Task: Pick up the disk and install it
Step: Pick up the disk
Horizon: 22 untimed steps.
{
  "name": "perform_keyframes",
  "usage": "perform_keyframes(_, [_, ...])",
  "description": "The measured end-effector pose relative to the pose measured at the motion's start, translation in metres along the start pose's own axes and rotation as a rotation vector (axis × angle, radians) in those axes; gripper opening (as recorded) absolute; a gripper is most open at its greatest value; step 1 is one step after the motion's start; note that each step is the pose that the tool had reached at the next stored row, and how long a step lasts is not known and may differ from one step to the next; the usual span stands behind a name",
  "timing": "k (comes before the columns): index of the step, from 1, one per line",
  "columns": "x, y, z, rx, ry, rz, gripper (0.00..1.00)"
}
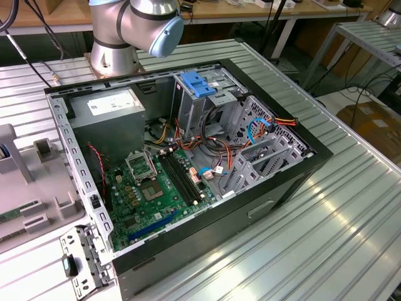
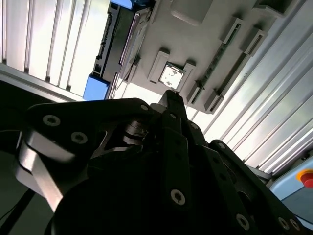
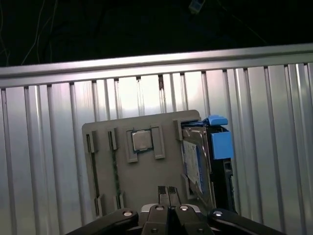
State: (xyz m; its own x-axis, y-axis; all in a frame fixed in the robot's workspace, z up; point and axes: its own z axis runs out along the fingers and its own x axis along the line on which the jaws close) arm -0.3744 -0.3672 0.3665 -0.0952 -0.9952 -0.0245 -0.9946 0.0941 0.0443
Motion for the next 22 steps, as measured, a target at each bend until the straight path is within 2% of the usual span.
perform_keyframes(22, [0.0,0.0,0.0,-0.0033,0.006,-0.134,0.11])
